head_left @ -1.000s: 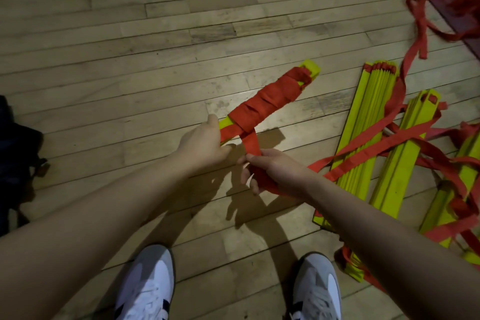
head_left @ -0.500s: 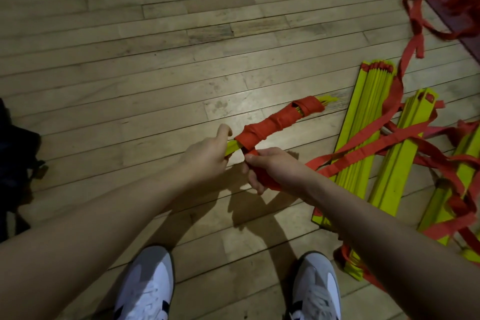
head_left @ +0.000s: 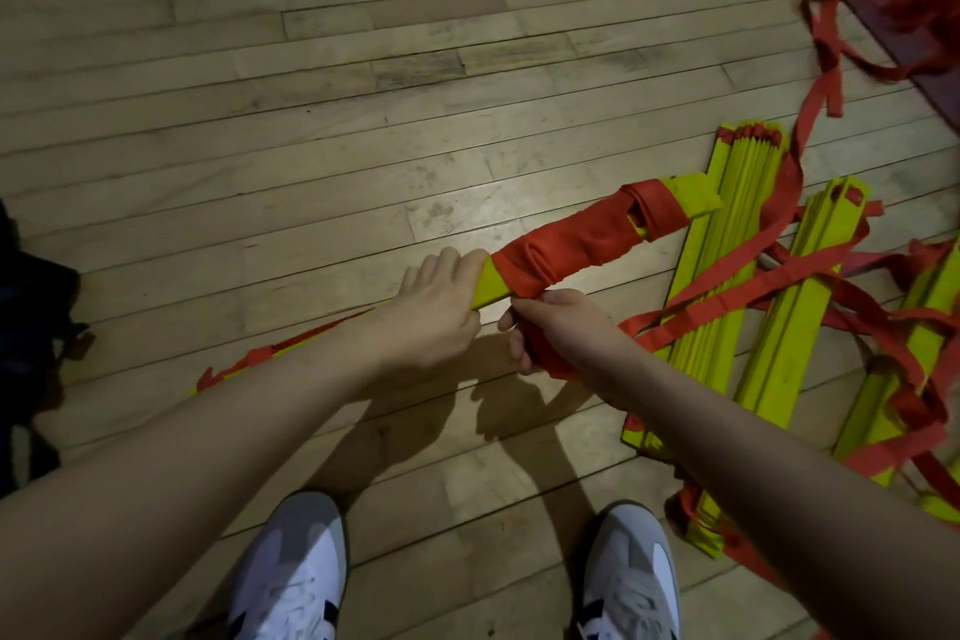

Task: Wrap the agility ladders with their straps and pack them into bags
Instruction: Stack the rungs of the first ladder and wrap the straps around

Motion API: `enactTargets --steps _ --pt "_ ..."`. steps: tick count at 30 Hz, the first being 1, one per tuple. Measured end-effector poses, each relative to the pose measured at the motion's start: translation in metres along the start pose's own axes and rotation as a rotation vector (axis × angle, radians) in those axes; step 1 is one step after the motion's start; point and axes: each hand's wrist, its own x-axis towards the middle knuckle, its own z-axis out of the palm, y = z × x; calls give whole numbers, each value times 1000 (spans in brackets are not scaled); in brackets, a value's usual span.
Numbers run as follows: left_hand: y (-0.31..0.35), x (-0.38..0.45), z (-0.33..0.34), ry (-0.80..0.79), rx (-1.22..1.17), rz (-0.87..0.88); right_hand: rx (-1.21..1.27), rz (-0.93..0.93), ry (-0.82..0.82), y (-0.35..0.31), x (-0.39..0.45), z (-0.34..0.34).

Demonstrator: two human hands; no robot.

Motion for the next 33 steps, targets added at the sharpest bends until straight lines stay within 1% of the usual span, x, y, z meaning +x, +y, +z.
enactTargets --steps 3,5,8,11,13,17,19,21,24,26,28,33 --pt "-3 1 -9 15 37 54 -19 18 -16 4 1 -8" --pt "-5 -1 -13 39 44 19 -31 34 -70 4 0 -12" --pt "-12 -4 -15 95 0 -5 -41 31 -174 4 -6 -11" --pt "-17 -6 -16 97 -106 6 -62 -5 -242 2 -10 -6" --pt "-16 -7 -13 85 -116 -52 -44 -5 -280 0 -11 -3" --pt "-15 -5 -4 91 -26 -189 -29 25 -342 -3 -12 5" --pt "-15 -2 -2 57 -108 -230 -56 7 -313 -2 -13 10" --pt "-16 0 1 -31 -172 -232 -76 -16 -237 0 -11 14" --pt "-18 2 3 -171 -101 -212 -79 -29 -113 1 -4 14" --pt "-19 1 4 -212 -64 -195 -111 -25 -76 2 -2 12" --pt "-18 -2 4 -181 -34 -150 -145 -22 -82 4 -3 11" --pt "-17 -9 6 -8 55 -33 -118 -8 -101 12 -5 10"
